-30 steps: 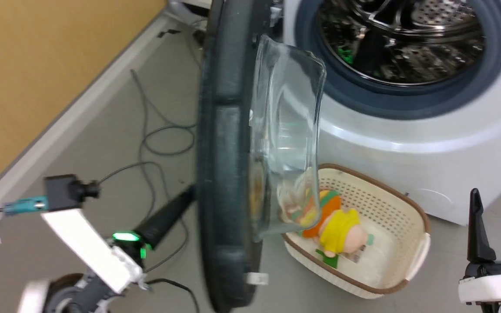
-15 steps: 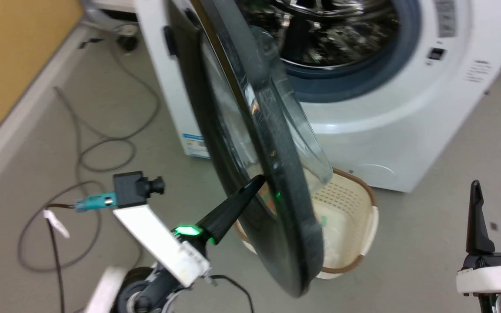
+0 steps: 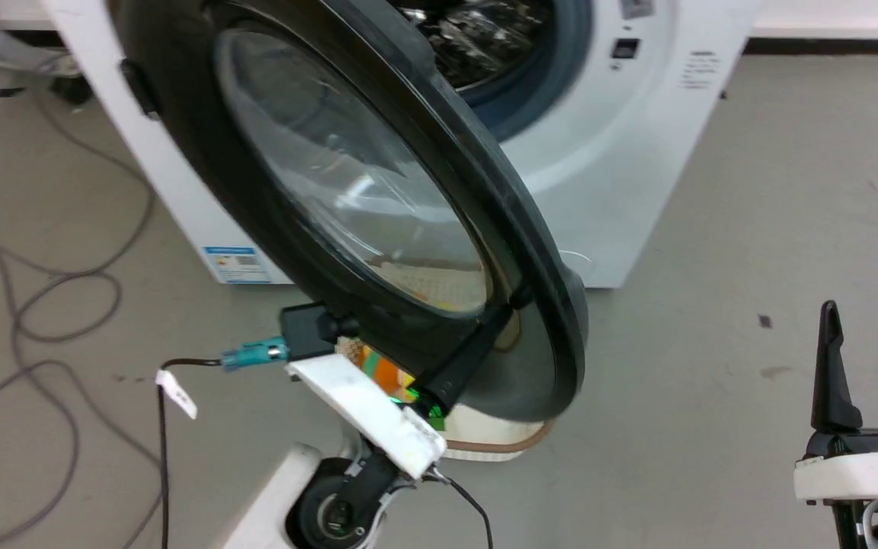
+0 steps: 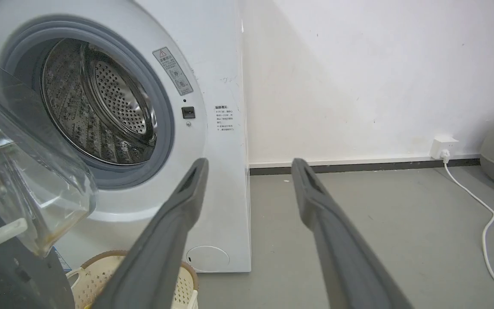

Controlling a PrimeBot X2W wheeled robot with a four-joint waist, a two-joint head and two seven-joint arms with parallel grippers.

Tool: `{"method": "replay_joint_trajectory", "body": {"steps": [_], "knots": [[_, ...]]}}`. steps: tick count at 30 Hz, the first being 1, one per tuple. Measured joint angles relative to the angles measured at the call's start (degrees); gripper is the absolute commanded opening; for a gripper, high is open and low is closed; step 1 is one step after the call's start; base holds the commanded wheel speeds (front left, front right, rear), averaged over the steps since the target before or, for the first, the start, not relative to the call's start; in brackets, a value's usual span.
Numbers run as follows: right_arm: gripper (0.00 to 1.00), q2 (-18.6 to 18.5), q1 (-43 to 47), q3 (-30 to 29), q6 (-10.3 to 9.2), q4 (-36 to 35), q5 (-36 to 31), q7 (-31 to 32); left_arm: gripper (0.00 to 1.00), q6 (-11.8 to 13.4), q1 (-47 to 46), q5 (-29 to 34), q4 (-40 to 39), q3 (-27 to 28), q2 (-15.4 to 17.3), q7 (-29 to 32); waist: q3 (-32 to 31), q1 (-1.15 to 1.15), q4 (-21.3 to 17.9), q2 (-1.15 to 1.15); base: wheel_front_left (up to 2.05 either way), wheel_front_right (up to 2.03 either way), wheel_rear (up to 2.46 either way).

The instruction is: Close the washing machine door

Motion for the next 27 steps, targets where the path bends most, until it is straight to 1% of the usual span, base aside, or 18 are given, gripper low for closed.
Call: {"method": "replay_joint_trajectory", "body": {"steps": [4,8,9,10,13,16,18,19,21,23,25,27], "knots": [[1.0,0.0,-0.01,0.32,0.0,0.27,1.14,0.0,0.0,0.0,-1.06,-0.87,2.5,-3.31,0.81,-2.6,0.12,0.0,-1.67,0.0,0.0,0.0,0.0],[1.0,0.0,0.01,0.48,0.0,0.4,2.16,0.0,0.0,0.0,-1.32,-1.25,3.75,-5.23,2.34,-6.06,-0.67,0.0,-1.82,0.0,0.0,0.0,0.0],[1.0,0.0,0.01,1.18,0.0,0.83,3.44,0.0,0.0,0.01,-2.01,0.02,3.98,-6.84,4.63,-9.36,-1.33,0.0,-1.47,0.0,0.0,0.0,0.0],[1.0,0.01,0.03,1.58,0.0,1.2,4.33,0.0,0.0,0.0,-2.33,1.24,3.96,-7.59,5.68,-10.79,-1.65,0.0,-1.36,0.0,0.0,0.0,0.0],[1.0,0.03,0.04,2.22,0.0,1.36,5.27,0.0,0.0,0.0,-3.35,7.69,5.12,-10.44,9.47,-16.63,-2.61,0.0,-0.9,0.0,0.0,0.0,0.0],[1.0,0.03,-0.01,1.81,0.0,0.94,5.6,0.0,0.0,-0.01,-4.1,13.03,7.89,-10.31,11.57,-20.9,-3.43,0.0,-0.15,0.0,0.0,0.0,0.0],[1.0,0.03,-0.16,1.43,0.0,-0.1,5.22,0.0,0.0,0.19,-4.8,18.2,10.58,-7.84,12.2,-21.74,-3.91,0.0,0.49,0.0,0.0,0.0,0.0],[1.0,0.03,-0.41,1.26,0.0,-0.64,4.74,0.0,0.0,1.0,-4.81,20.17,11.15,-5.12,11.93,-21.9,-4.13,0.0,0.8,0.0,0.0,0.0,0.0],[1.0,0.05,-1.57,0.9,0.0,-1.91,4.04,-0.01,0.0,3.93,-4.85,26.93,10.27,1.9,11.11,-21.98,-4.49,0.0,1.48,0.0,0.0,0.0,0.0],[1.0,0.04,-3.02,0.51,0.0,-3.21,3.28,0.0,0.0,7.92,-4.67,35.89,8.43,7.45,10.82,-21.98,-4.78,0.0,2.08,0.0,0.0,0.0,0.0],[1.0,0.05,-4.46,0.41,0.0,-4.49,2.86,-0.01,0.0,11.63,-3.44,41.84,6.08,13.68,9.51,-22.01,-5.08,0.0,2.52,0.0,0.0,0.0,0.0],[1.0,0.08,-5.75,-0.24,0.0,-5.22,5.3,0.0,0.0,15.28,-1.49,49.51,3.63,16.73,9.56,-22.04,-5.42,0.0,2.93,0.0,0.0,0.0,0.0]]}}
